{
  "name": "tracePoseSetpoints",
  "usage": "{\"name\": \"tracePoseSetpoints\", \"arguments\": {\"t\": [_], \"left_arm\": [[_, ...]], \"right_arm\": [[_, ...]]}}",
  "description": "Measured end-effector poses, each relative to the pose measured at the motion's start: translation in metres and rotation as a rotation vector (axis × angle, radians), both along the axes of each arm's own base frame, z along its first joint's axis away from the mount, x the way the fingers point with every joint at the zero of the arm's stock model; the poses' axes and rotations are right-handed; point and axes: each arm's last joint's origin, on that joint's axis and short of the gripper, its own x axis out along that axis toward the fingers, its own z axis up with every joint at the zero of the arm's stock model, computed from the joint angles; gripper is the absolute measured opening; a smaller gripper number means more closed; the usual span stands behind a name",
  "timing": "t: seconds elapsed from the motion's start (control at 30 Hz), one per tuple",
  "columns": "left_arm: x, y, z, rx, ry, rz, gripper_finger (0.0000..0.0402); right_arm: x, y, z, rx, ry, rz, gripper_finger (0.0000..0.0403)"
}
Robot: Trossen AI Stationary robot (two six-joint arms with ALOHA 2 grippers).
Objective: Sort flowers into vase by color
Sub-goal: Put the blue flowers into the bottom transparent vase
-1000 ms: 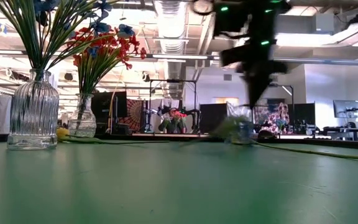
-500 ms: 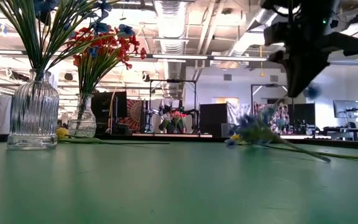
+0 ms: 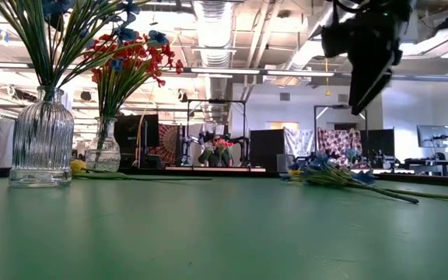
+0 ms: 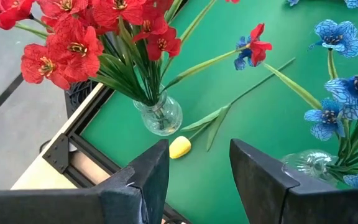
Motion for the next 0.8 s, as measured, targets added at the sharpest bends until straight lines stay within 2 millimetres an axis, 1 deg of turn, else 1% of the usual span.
{"name": "tracePoseSetpoints", "arguments": {"t": [0.07, 0.1, 0.17, 0.33, 0.43, 0.5, 0.63, 0.8], "left_arm": [[0.000, 0.000, 0.000, -0.001, 0.001, -0.003, 0.0158], [0.000, 0.000, 0.000, -0.001, 0.002, -0.010, 0.0158], [0.000, 0.000, 0.000, 0.000, 0.006, -0.031, 0.0158], [0.001, -0.001, 0.000, -0.022, -0.002, -0.066, 0.0158], [0.001, -0.002, 0.000, -0.028, -0.001, -0.095, 0.0158], [0.001, -0.002, 0.000, -0.028, 0.000, -0.107, 0.0158], [0.001, -0.003, 0.000, -0.039, -0.006, -0.119, 0.0158], [-0.003, -0.007, 0.000, -0.076, -0.048, -0.153, 0.0158]], "right_arm": [[0.002, 0.004, -0.003, 0.115, 0.002, -0.152, 0.0238], [0.002, 0.006, -0.004, 0.150, 0.006, -0.223, 0.0238], [0.003, 0.013, -0.008, 0.178, 0.031, -0.306, 0.0236], [0.014, 0.033, -0.026, 0.194, 0.079, -0.379, 0.0228], [0.025, 0.044, -0.042, 0.177, 0.101, -0.416, 0.0227], [0.031, 0.049, -0.054, 0.165, 0.128, -0.442, 0.0227], [0.042, 0.050, -0.075, 0.129, 0.154, -0.461, 0.0227], [0.052, 0.042, -0.096, 0.081, 0.192, -0.486, 0.0227]]}}
